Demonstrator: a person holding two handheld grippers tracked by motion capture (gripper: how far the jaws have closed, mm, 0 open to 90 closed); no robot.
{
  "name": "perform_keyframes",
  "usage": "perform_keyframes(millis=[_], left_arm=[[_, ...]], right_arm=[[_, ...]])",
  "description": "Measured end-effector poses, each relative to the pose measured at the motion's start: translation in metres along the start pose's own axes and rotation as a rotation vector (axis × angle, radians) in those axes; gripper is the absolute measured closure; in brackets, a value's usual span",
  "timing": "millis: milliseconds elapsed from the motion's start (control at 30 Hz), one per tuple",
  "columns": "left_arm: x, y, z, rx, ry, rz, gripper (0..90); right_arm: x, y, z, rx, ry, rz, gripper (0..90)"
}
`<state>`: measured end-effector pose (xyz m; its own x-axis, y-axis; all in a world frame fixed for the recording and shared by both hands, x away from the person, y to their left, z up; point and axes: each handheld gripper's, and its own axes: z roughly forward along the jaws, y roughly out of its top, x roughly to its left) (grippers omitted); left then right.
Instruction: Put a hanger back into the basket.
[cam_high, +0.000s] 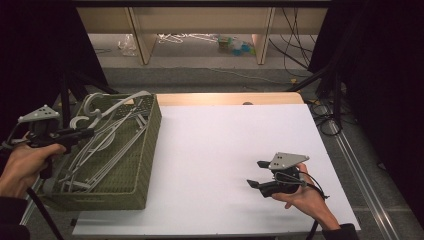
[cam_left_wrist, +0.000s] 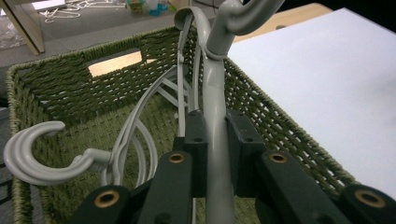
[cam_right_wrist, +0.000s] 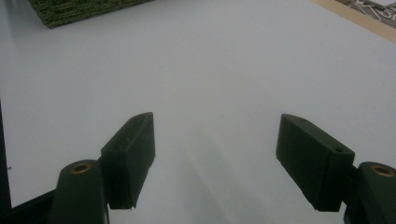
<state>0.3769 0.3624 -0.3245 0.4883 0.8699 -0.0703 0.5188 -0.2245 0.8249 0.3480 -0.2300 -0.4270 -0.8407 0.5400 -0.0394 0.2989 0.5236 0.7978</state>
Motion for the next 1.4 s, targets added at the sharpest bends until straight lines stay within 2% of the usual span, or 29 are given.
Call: perform_keyframes(millis=[100,267,333,367,400,467,567,667,733,800,900,967,1033,1233,1333,1400], left_arm=[[0.002,0.004,0.003,0.015,-0.007,0.022,79.2],[0.002,0.008,0.01,0.051,-0.017,0.026,79.2],[0.006,0.007,0.009,0.056,-0.022,0.027,79.2],[0.009,0.005,0.009,0.054,-0.02,0.012,79.2],[0.012,0.002,0.01,0.033,-0.03,-0.022,79.1],[0.015,0.0,0.01,0.015,-0.036,-0.047,78.9],[0.017,0.001,0.011,0.037,-0.031,-0.021,79.0],[0.021,0.0,0.012,0.034,-0.027,-0.039,78.8],[0.025,-0.003,0.012,0.009,-0.019,-0.06,78.4],[0.029,-0.005,0.012,0.002,-0.002,-0.071,78.1],[0.031,-0.007,0.013,0.002,0.036,-0.077,77.3],[0.03,-0.007,0.014,0.025,0.05,-0.052,77.3],[0.029,-0.009,0.016,0.066,0.088,-0.023,77.6],[0.035,-0.026,0.024,0.092,0.055,-0.066,77.9],[0.036,-0.03,0.026,0.107,0.048,-0.074,78.2],[0.035,-0.032,0.029,0.134,0.044,-0.055,78.1]], right_arm=[[0.001,0.0,0.0,0.005,0.001,0.001,29.2],[0.0,0.0,0.001,0.006,-0.002,-0.004,29.4],[-0.001,-0.001,0.0,0.008,0.0,-0.004,29.4],[-0.001,-0.001,0.0,0.008,0.0,-0.004,29.4],[0.0,-0.001,0.0,0.01,0.0,-0.002,29.4],[0.0,0.0,0.0,0.015,-0.005,-0.003,29.4],[0.0,0.0,0.0,0.012,-0.005,-0.008,29.4],[0.0,0.0,0.0,0.013,-0.003,-0.009,29.4],[0.0,0.001,0.0,0.014,0.0,-0.007,29.4],[0.0,0.0,0.001,0.0,-0.008,-0.01,29.4],[0.0,0.001,0.0,0.014,-0.001,-0.009,29.4],[0.0,0.001,0.0,0.013,0.001,-0.014,29.4],[0.0,0.001,0.001,0.014,0.002,-0.015,29.4],[0.0,0.001,0.001,0.017,0.006,-0.014,29.4],[-0.001,0.001,0.002,0.018,0.004,-0.013,29.4],[0.0,0.001,0.002,0.022,0.003,-0.009,29.4]])
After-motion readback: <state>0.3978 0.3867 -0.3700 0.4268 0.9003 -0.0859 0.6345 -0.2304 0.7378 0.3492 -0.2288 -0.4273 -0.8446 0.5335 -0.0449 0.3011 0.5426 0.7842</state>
